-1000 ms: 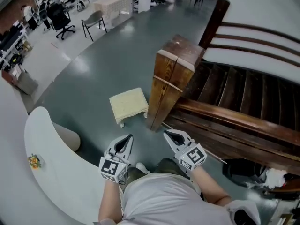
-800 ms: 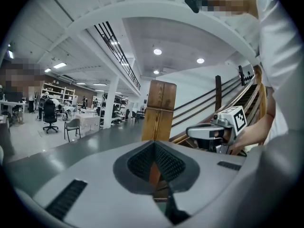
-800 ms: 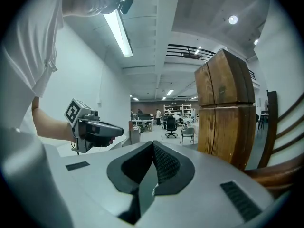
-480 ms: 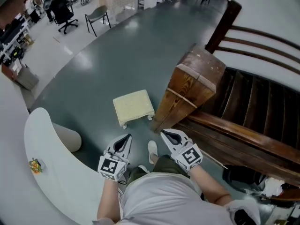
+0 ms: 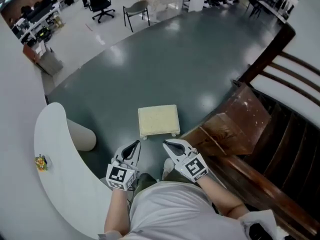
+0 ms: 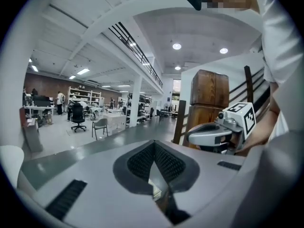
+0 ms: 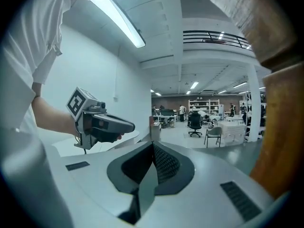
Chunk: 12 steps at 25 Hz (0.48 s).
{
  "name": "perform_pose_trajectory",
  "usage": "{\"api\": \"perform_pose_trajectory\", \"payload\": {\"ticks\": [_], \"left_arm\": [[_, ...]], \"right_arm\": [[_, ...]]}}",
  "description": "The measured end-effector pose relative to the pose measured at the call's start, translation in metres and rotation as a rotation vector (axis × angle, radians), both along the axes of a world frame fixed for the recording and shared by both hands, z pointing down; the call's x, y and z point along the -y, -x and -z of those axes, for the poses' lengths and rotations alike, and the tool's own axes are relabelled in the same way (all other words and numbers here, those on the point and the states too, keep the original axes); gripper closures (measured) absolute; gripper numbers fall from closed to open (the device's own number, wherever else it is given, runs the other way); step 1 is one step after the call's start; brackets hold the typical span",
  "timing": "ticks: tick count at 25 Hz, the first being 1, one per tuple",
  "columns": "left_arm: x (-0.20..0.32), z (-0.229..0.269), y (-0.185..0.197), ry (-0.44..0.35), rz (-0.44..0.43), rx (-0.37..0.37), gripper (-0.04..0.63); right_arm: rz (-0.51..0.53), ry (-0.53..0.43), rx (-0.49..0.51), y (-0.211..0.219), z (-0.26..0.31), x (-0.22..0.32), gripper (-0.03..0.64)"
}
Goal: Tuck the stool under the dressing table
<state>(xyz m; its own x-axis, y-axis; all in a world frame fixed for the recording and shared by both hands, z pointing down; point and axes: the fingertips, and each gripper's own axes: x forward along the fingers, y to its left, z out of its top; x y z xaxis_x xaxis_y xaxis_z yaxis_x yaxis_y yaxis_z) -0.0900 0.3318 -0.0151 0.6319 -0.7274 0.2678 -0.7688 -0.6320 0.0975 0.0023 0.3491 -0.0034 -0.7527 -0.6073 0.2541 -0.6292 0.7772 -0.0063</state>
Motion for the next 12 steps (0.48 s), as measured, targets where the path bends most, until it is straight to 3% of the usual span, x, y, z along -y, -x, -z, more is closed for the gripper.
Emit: {"api": "perform_pose_trajectory", "payload": {"ticks": [6,12], "left_arm": [[0.025,-0.013,0.025,0.034,0.135,0.014,0.595],[0.040,-0.027,0.055,0.084,0.210,0.001,0.595]], "right_arm": [[0.104,0.013,-0.023,0.024,-0.015,0.033,0.609],[0.147,0.056,-0.043,0.046,-0.031,0.059,0.609]]}}
